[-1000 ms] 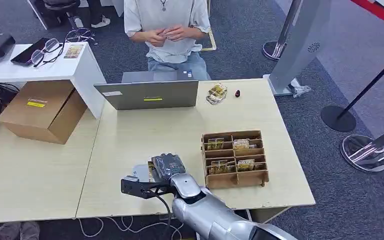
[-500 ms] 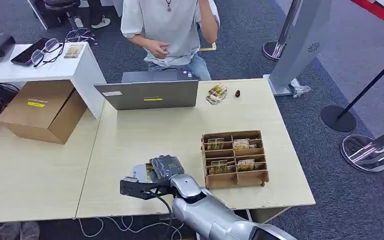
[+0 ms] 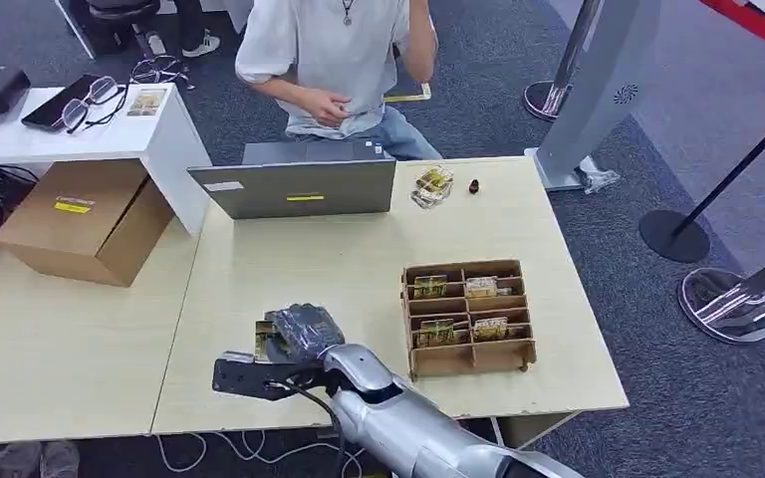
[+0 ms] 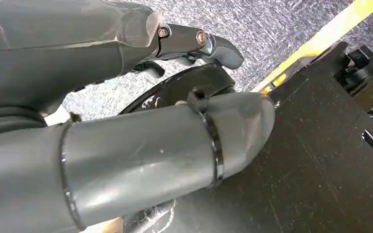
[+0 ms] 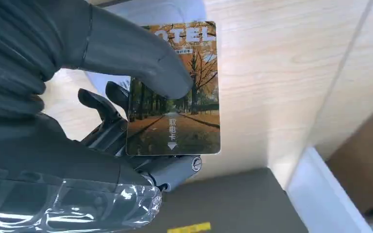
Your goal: Pass the card to the sensor for recognition and then transmit it.
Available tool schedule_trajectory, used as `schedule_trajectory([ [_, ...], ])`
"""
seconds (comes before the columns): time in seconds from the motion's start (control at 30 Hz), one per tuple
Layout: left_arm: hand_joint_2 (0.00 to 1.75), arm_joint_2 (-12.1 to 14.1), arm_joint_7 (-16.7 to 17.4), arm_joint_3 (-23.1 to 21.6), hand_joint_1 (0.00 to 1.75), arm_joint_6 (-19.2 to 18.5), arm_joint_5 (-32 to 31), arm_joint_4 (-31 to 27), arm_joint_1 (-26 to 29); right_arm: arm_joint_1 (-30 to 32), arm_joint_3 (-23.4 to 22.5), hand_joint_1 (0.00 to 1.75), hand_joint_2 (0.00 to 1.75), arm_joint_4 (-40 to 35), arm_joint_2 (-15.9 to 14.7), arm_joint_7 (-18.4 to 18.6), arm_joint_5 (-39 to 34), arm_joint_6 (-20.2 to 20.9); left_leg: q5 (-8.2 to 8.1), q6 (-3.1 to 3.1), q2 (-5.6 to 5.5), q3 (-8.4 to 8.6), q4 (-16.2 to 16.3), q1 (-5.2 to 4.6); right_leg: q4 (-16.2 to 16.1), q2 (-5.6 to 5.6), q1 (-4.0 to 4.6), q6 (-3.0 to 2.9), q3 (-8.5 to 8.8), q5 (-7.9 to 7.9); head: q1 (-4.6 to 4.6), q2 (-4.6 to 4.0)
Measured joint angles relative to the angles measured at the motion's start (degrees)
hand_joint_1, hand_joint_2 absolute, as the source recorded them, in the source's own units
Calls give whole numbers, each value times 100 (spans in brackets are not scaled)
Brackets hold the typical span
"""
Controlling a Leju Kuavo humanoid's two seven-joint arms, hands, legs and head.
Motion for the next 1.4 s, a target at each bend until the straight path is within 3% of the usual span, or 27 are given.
schedule_trajectory([
  [0.2,0,0,-46,0,0,52,31,0,9,73,-4,175,175,-593,-6,-428,-59,-152,0,0,2,0,0,0,0,1,0,0,-3,0,-2,0],
  [0.37,0,0,-70,0,0,81,70,0,27,170,-138,175,175,-1375,-61,-524,-2,-304,0,0,3,0,0,0,0,3,0,0,-9,0,-2,0],
  [0.47,0,2,-70,0,0,92,125,0,45,127,-312,175,175,-1826,-166,-537,190,-647,0,0,4,0,0,-1,0,3,-1,0,-8,0,-2,0],
  [0.7,0,7,-72,2,0,127,129,0,59,-417,-863,175,175,-2131,-406,-151,989,-1243,2,1,6,0,3,-2,-1,4,-1,-2,-8,9,0,0],
  [0.93,0,7,-116,2,0,155,39,0,64,-1190,-1431,175,175,-1607,-616,323,2474,-2015,3,1,5,0,5,-1,-1,5,-1,-2,-9,10,-2,0],
  [1.1,0,4,-116,2,0,144,-26,0,66,-1533,-1823,175,175,-1226,-769,869,3800,-2096,3,1,5,-1,5,-1,-1,5,-1,-2,-9,10,0,0],
  [1.4,0,4,-116,0,0,140,-22,0,67,-1922,-2022,175,175,-541,-859,1244,4258,-2068,3,2,5,-1,6,-2,-1,5,-1,-2,-9,11,-2,0],
])
